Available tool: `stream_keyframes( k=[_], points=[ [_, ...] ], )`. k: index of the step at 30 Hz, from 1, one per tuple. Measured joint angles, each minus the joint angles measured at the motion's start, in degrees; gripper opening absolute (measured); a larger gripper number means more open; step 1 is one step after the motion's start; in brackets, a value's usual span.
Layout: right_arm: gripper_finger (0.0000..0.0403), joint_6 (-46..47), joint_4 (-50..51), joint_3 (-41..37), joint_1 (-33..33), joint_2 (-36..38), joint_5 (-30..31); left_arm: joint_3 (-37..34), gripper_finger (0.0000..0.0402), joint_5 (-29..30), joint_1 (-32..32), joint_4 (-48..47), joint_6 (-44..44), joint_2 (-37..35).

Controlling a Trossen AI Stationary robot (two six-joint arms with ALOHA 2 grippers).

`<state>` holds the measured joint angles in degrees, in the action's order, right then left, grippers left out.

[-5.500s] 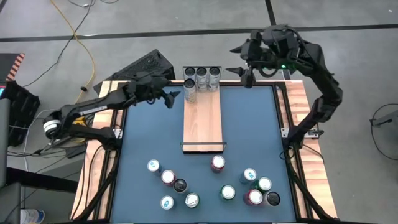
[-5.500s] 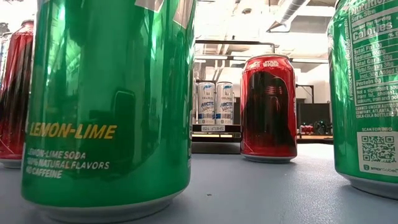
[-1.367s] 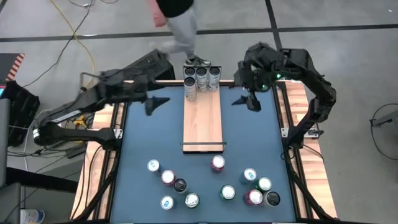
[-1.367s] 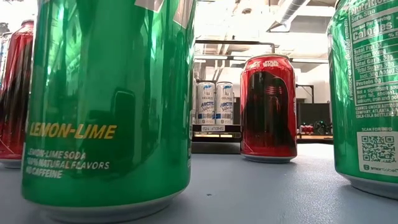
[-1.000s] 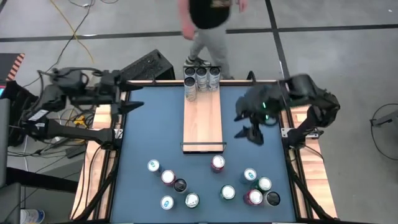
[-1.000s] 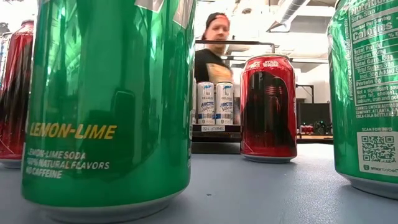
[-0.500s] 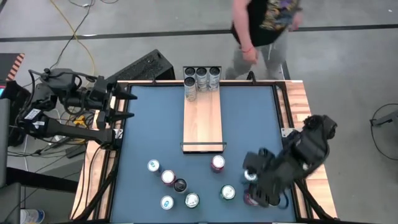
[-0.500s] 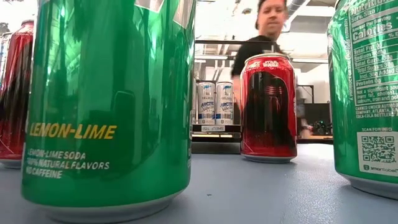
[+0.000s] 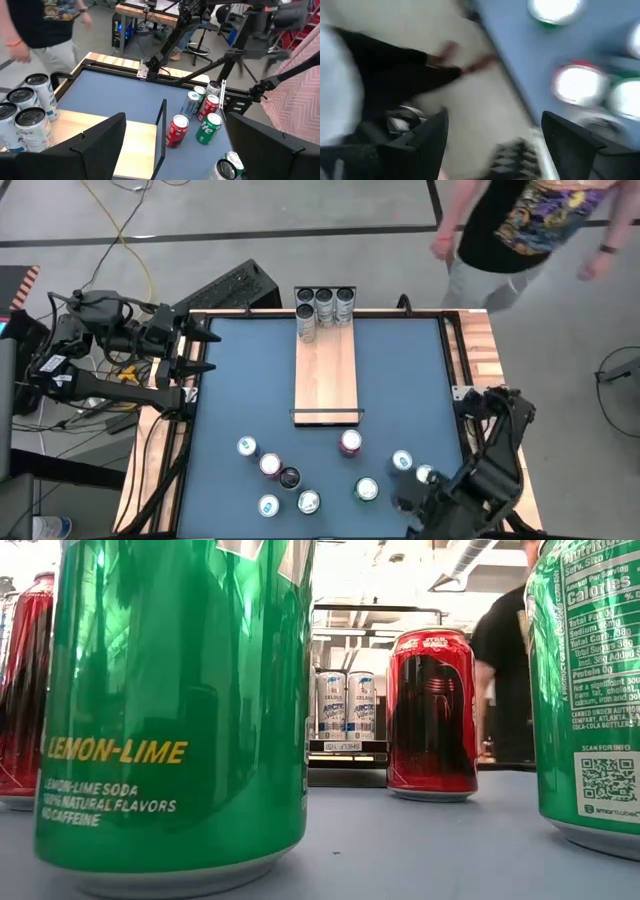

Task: Place canned beverage on shelf
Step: Put the right white yellow soda can on the shelf aligned with the other white yellow soda can

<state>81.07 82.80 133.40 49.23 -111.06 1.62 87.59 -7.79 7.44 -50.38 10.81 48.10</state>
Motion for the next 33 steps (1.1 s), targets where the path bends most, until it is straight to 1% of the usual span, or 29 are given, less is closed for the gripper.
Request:
stream_keyframes(
  k=[2,4,7,9,11,14,15,17,18,20,22,24,29,30,33],
  points=[
    [0.0302,-4.5,-7.8,0.1,-0.7,1.2,3.8,0.0,0.0332,0.0,0.0,0.3,0.0,0.0],
    [0.0302,-10.1,-11.9,0.1,-2.1,2.8,8.5,0.0,0.0332,0.0,0.0,0.5,0.0,0.4],
    [0.0302,-16.8,-16.6,0.2,-4.6,5.8,11.2,0.0,0.0332,0.0,0.0,0.6,0.2,0.7],
    [0.0302,-17.8,-14.9,0.2,-6.4,7.6,11.4,0.0,0.0332,0.1,0.0,0.6,0.2,0.9],
    [0.0302,-16.2,-9.1,0.3,-7.7,9.1,11.0,0.0,0.0332,0.5,0.0,0.5,0.2,1.4],
    [0.0302,-12.6,5.9,0.2,-8.7,9.9,8.7,0.0,0.0332,0.6,0.0,0.2,0.2,1.4],
    [0.0302,-12.1,8.2,0.1,-9.0,9.8,7.3,0.0,0.0332,0.6,0.0,-0.1,0.3,1.5],
    [0.0302,-15.5,5.9,-1.6,-9.3,10.0,6.1,0.0,0.0332,0.5,0.0,-0.2,0.5,1.8],
    [0.0302,-16.0,5.5,-2.1,-9.1,10.2,6.6,0.0,0.0332,0.5,0.0,-0.3,0.5,1.8],
    [0.0302,-13.9,7.2,-2.8,-8.4,10.1,6.5,0.0,0.0332,0.6,0.0,-0.4,0.9,1.8],
    [0.0302,-13.8,7.1,-5.9,-8.0,9.9,3.9,0.0,0.0332,0.6,0.0,-0.4,0.9,1.8],
    [0.0301,-11.6,7.2,-9.8,-6.2,9.4,2.2,0.0,0.0332,0.6,0.0,-0.4,0.9,1.8],
    [0.0301,-5.5,7.7,-20.5,-2.5,9.7,-9.0,0.0,0.0332,0.6,0.0,-0.4,0.5,1.8],
    [0.0301,-4.2,7.6,-22.0,-1.3,9.8,-10.0,0.0,0.0332,0.6,0.0,-0.4,0.4,1.8],
    [0.0301,-0.8,7.2,-23.9,1.6,9.8,-10.1,0.0,0.0332,0.7,0.0,-0.4,0.0,1.8]
  ],
)
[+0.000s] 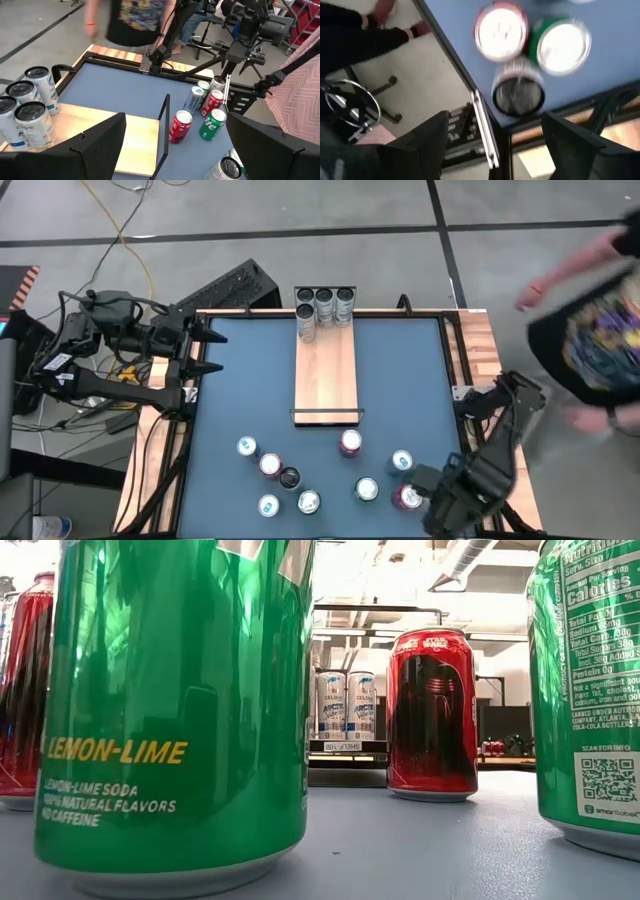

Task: Place canned beverage on shelf
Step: Put the right white yellow soda can on the shelf aligned with the other white yellow soda can

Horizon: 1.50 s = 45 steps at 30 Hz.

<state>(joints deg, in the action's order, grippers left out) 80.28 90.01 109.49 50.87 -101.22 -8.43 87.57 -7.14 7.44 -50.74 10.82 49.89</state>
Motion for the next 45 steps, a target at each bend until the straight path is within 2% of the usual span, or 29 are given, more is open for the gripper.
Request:
stream_keyframes(
  k=[9,15,20,24,30,45],
  points=[
    [0.0302,4.3,-0.2,-0.3,6.9,-0.4,6.2,0.0,0.0332,0.0,0.0,-0.2,-0.1,0.0],
    [0.0324,5.4,-0.1,-0.3,7.0,-0.3,9.1,0.0,0.0332,0.0,0.0,-0.4,0.1,0.0],
    [0.0371,2.7,-0.2,-3.1,5.5,-0.3,8.1,0.0,0.0332,0.0,0.0,-0.4,0.3,0.0],
    [0.0397,0.7,0.0,-5.1,3.4,-0.3,4.1,0.0,0.0332,0.0,0.0,-1.2,-0.1,0.0],
    [0.0389,-3.0,-0.1,-6.7,2.2,-0.3,4.3,0.0,0.0332,0.0,0.0,-1.4,-0.2,0.0],
    [0.0392,-2.0,-4.3,-16.0,3.0,-0.3,5.1,0.0,0.0332,0.1,0.0,-1.4,-0.3,0.0]
  ],
)
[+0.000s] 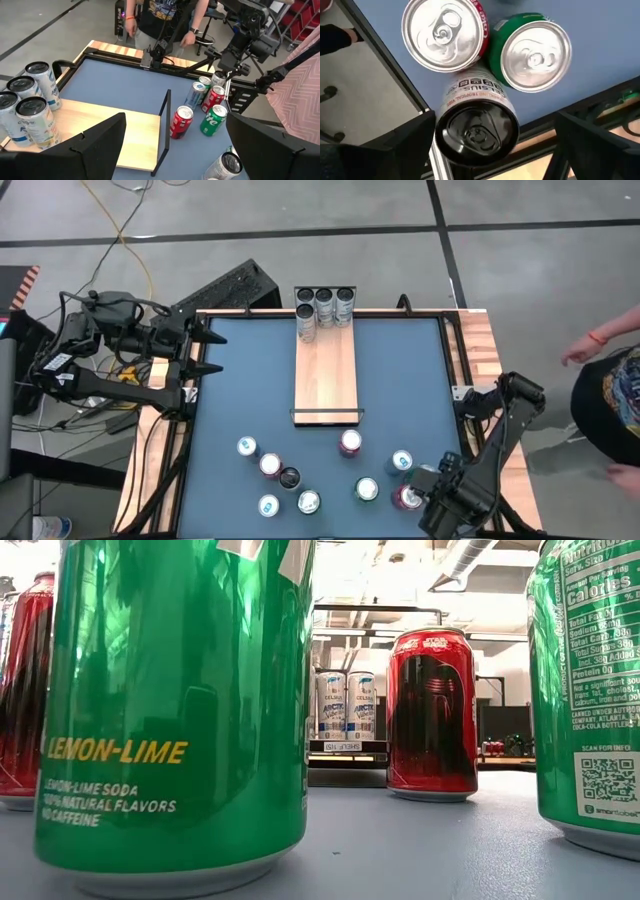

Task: Place canned beverage on shelf
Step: Put the right white yellow soda can on the shelf aligned with the other white yellow soda can

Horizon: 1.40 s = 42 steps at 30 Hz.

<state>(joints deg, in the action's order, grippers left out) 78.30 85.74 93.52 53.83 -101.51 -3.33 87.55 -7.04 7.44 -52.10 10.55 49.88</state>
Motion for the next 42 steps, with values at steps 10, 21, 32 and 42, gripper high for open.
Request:
stream_keyframes(
  k=[10,21,32,42],
  points=[
    [0.0364,3.3,-6.3,-4.9,0.5,0.0,-0.2,0.0,0.0332,1.7,0.0,0.0,-0.2,0.0],
    [0.0223,3.3,-7.9,-4.8,0.4,0.0,-2.5,0.0,0.0332,1.9,0.0,0.0,-0.1,0.0],
    [0.0223,3.8,-6.6,0.8,0.4,-0.1,-3.0,0.0,0.0332,1.9,0.0,0.0,-0.8,0.0],
    [0.0223,2.8,4.6,20.2,-1.2,-0.1,-2.0,0.0,0.0332,1.9,0.0,0.0,-0.9,0.0]
  ],
)
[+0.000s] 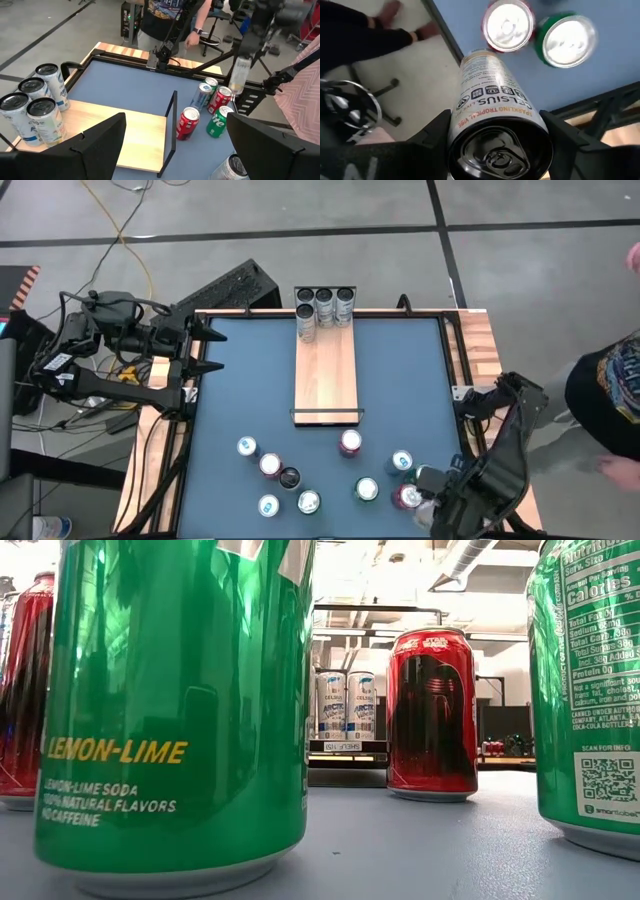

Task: Place canned beverage on shelf
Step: Put the right white yellow soda can on the shelf aligned with the other white yellow soda can

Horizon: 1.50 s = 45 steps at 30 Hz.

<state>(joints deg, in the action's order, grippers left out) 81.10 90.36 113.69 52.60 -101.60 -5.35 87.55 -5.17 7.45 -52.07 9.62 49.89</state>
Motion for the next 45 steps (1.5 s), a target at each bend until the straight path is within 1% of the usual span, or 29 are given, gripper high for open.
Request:
stream_keyframes(
  k=[5,9,13,18,24,28,31,35,39,45],
  points=[
    [0.0223,-6.2,-0.6,7.9,-4.5,0.1,5.0,0.0,0.0332,0.0,0.0,0.0,-0.4,0.0],
    [0.0223,-13.6,0.0,10.9,-10.4,0.1,8.4,0.0,0.0332,0.0,0.0,0.0,-0.4,0.0],
    [0.0223,-24.9,-0.4,13.3,-16.8,0.1,10.3,0.0,0.0332,0.0,0.0,0.0,-0.4,0.0],
    [0.0223,-38.8,-0.3,15.6,-25.5,0.1,10.4,0.0,0.0332,0.0,0.0,0.0,-0.3,0.0],
    [0.0223,-54.4,-0.3,16.5,-37.1,0.1,11.9,0.0,0.0332,1.0,0.0,0.0,0.1,0.0],
    [0.0223,-64.5,-0.5,16.5,-45.0,0.1,14.4,0.0,0.0332,1.5,0.0,0.0,0.2,0.0],
    [0.0223,-71.0,-2.4,16.2,-51.1,0.1,14.6,0.0,0.0332,1.6,0.0,0.0,0.2,0.0],
    [0.0223,-77.5,-5.1,15.7,-58.5,-0.1,14.7,0.0,0.0332,3.4,0.0,0.0,0.6,0.0],
    [0.0223,-83.0,-6.7,15.5,-64.8,-1.9,14.7,0.0,0.0332,5.0,0.0,0.0,0.7,0.0],
    [0.0223,-90.4,-7.3,15.6,-70.3,-7.6,13.6,0.0,0.0332,5.9,0.0,0.0,2.0,0.3]
  ],
)
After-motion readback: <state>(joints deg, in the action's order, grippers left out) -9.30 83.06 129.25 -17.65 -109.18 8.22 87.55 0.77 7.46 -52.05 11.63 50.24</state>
